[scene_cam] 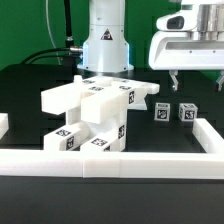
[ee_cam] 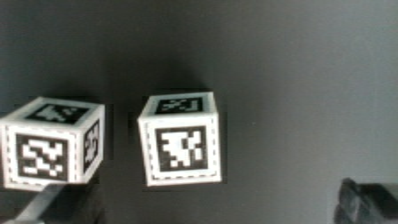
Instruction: Assemble chair
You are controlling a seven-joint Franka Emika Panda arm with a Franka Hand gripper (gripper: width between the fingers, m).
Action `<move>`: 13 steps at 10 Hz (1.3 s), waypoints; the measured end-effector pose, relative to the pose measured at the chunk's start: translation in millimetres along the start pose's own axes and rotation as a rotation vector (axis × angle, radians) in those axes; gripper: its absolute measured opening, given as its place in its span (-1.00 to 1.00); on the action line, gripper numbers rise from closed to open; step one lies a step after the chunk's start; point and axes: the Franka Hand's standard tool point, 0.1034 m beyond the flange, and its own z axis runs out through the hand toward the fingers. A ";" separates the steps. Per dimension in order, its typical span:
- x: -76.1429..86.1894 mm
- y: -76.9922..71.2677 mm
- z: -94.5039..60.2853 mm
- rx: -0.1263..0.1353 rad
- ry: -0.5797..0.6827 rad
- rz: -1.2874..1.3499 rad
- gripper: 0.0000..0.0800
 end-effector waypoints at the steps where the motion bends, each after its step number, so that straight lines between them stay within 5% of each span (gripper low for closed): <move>1: -0.7 0.0 0.1 0.000 -0.001 0.001 0.62; 4: -0.9 0.6 1.2 -0.002 -0.003 0.000 0.62; 8: 18.5 7.5 16.7 -0.014 -0.002 -0.058 0.62; 13: 8.7 3.6 31.7 -0.025 -0.015 -0.051 0.62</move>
Offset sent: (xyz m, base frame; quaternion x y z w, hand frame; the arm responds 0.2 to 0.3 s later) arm 0.0000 0.0000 0.0000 0.0000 0.0000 0.0000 1.0000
